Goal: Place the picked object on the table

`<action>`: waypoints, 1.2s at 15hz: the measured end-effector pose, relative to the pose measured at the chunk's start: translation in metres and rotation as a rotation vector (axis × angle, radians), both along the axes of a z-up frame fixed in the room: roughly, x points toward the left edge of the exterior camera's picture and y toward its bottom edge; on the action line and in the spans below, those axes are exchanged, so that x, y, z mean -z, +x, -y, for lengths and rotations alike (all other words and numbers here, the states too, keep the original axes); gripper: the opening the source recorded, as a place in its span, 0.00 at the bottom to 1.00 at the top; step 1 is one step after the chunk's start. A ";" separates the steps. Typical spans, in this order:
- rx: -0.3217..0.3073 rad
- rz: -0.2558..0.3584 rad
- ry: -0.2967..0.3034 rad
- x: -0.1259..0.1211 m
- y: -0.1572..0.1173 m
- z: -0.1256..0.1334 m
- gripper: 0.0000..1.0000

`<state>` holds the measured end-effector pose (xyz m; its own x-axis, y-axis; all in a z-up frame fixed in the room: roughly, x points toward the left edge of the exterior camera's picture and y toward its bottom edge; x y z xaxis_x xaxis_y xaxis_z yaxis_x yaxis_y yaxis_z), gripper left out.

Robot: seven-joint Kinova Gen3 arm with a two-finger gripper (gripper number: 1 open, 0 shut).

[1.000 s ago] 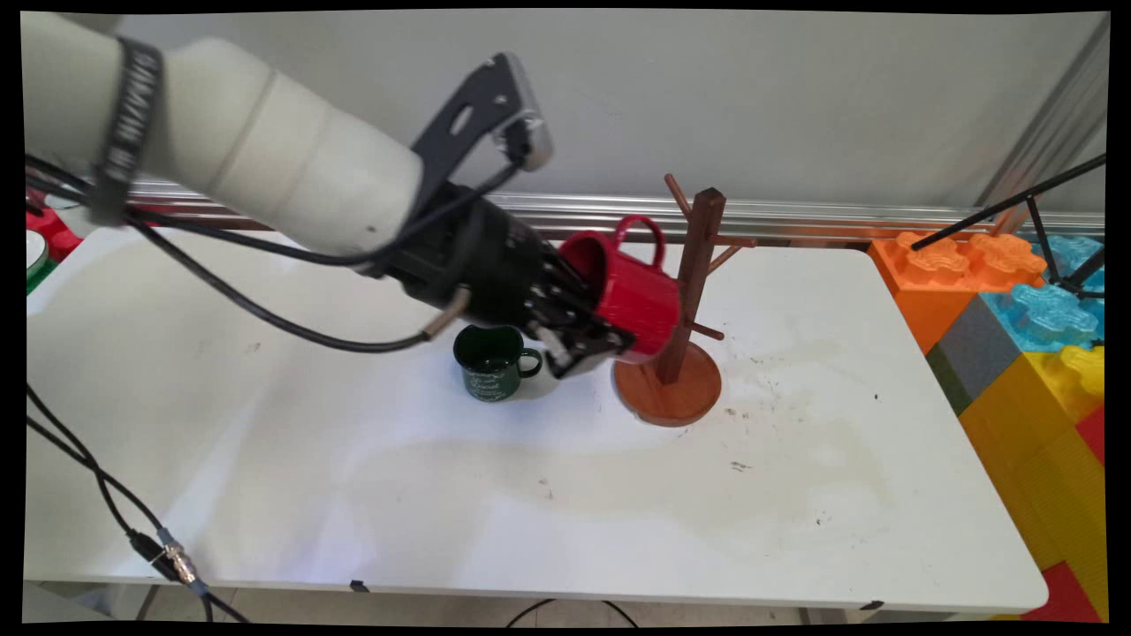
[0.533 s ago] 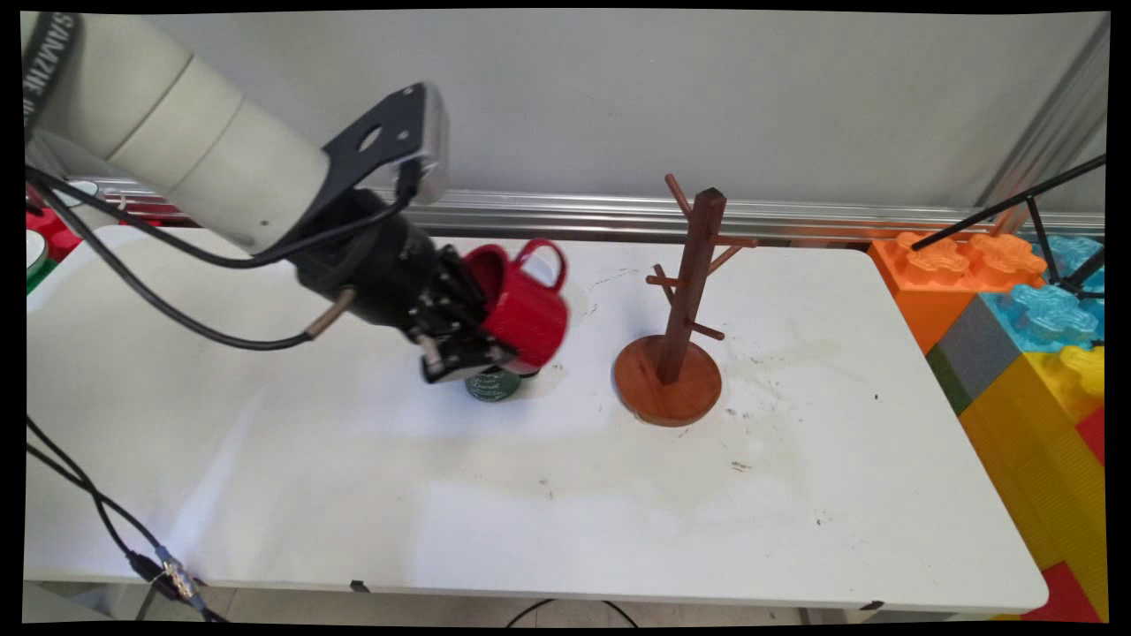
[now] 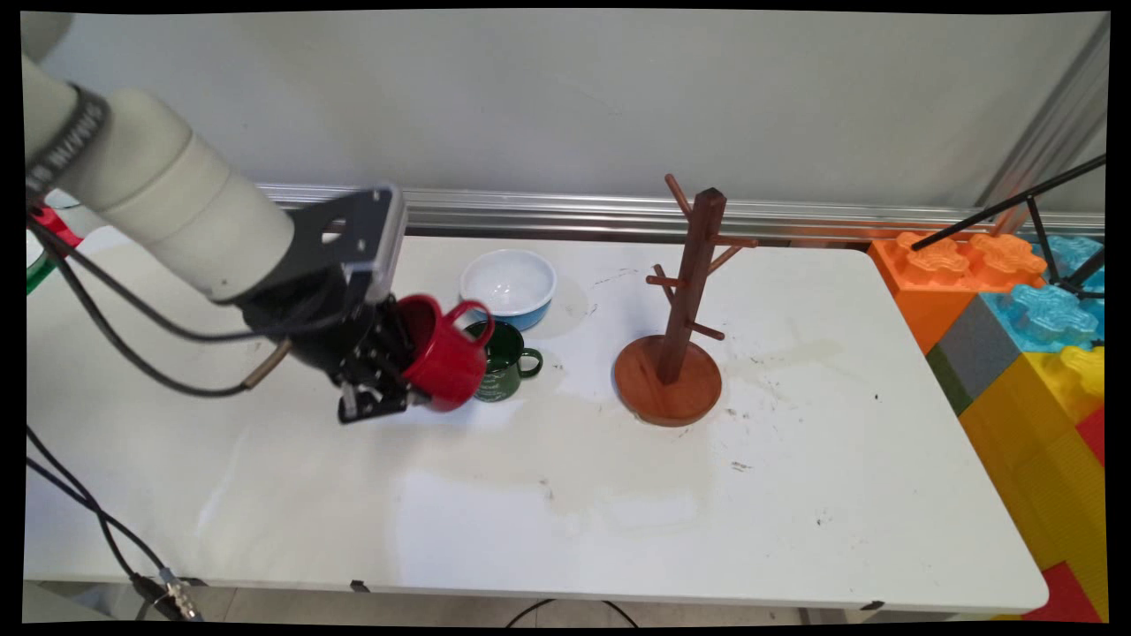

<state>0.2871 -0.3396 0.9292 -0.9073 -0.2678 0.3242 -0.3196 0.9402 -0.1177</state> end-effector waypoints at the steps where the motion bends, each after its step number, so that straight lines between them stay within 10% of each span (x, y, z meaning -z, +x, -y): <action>1: 0.017 0.022 0.007 0.007 0.001 -0.001 0.00; 18: 0.191 0.139 0.054 0.093 -0.041 -0.002 0.00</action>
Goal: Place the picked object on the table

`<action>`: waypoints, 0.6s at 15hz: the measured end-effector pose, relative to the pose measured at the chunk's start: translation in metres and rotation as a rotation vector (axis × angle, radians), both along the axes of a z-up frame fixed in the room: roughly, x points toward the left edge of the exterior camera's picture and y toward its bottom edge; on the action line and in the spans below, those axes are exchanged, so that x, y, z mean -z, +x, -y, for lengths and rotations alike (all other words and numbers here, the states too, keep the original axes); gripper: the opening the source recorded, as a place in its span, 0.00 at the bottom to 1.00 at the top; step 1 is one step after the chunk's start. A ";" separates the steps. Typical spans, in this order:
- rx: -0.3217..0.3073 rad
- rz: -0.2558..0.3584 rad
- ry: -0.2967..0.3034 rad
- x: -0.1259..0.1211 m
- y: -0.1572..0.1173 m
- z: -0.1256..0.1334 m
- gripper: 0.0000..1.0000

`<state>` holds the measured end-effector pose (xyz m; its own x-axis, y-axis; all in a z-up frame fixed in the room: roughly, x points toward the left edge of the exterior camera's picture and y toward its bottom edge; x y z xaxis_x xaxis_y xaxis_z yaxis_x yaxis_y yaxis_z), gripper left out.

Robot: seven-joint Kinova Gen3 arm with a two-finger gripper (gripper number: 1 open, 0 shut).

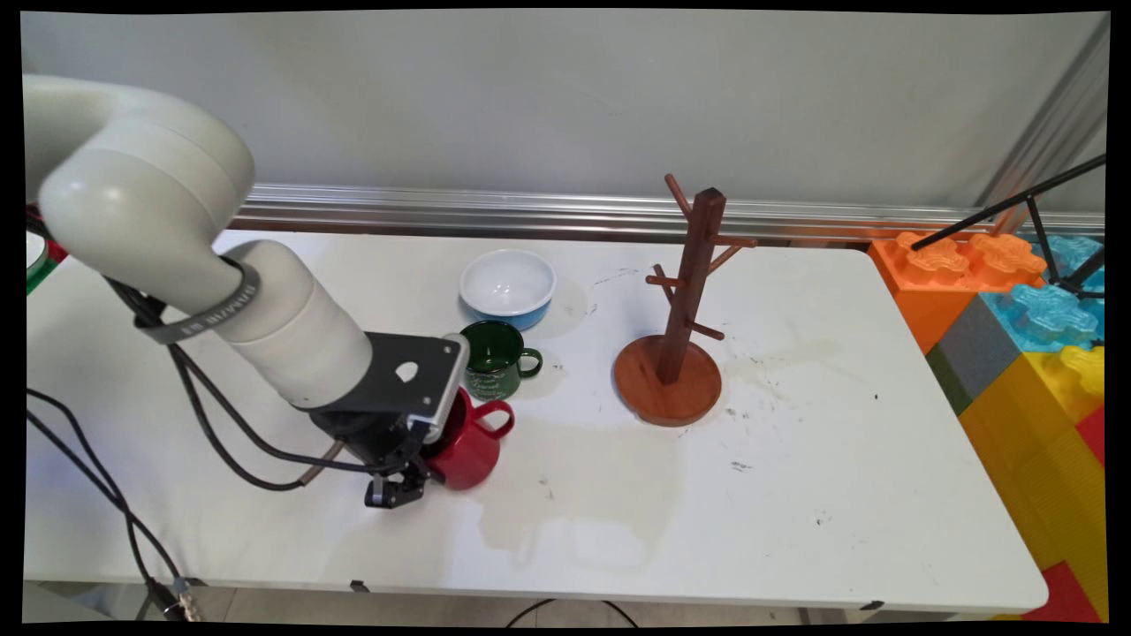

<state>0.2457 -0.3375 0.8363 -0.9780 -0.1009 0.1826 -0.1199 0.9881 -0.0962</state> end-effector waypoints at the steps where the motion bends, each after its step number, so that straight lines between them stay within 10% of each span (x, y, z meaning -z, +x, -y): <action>1: 0.003 0.001 0.002 0.003 -0.003 0.000 0.00; 8: 0.006 0.005 0.012 0.020 -0.013 0.006 0.00; 9: 0.005 0.004 0.013 0.021 -0.015 0.007 1.00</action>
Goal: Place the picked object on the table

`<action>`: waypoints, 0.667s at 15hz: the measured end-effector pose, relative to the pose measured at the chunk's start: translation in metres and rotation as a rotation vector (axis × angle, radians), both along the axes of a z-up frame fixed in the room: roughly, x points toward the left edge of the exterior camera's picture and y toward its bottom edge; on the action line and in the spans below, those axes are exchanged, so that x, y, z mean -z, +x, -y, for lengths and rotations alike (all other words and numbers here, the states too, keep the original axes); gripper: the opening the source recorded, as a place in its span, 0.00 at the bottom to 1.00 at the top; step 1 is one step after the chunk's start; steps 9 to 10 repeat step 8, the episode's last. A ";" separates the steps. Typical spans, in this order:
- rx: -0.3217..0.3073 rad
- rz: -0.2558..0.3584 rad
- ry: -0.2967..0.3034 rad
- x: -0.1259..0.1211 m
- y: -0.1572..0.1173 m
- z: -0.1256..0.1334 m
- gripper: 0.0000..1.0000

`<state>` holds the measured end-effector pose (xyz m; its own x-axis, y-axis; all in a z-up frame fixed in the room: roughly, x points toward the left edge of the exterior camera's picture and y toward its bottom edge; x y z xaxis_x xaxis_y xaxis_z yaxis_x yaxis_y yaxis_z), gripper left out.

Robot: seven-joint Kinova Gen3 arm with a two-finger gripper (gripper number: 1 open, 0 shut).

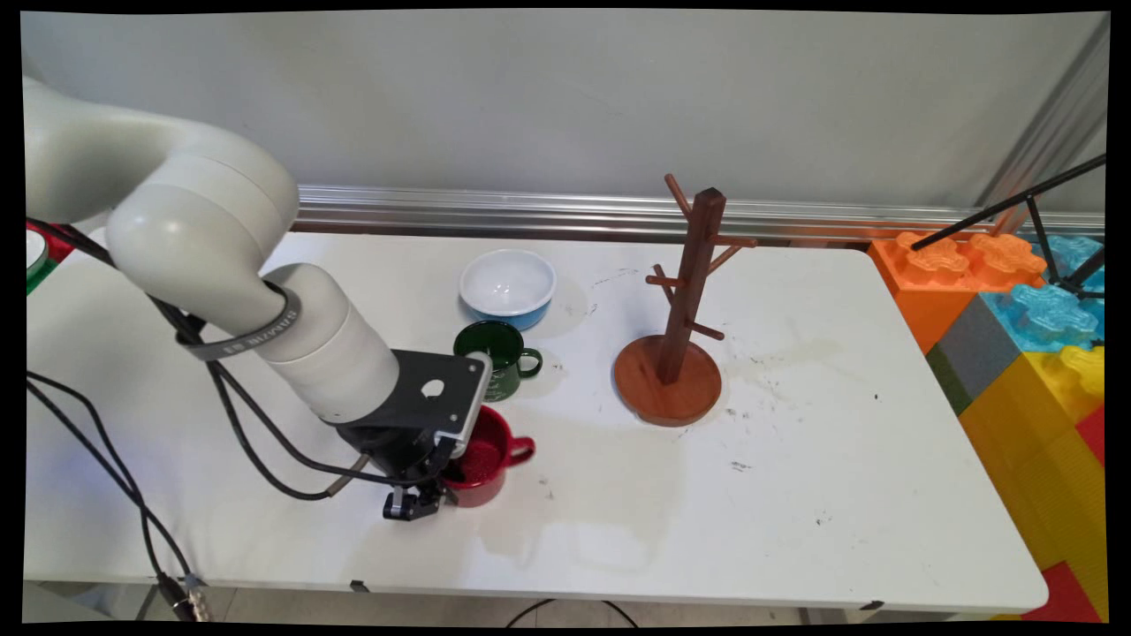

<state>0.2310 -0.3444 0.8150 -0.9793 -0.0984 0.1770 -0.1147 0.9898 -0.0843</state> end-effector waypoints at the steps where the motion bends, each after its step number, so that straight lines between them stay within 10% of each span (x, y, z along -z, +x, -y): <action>1: -0.001 -0.001 0.001 0.002 -0.001 0.001 1.00; 10: -0.015 -0.036 0.003 0.001 -0.011 0.004 1.00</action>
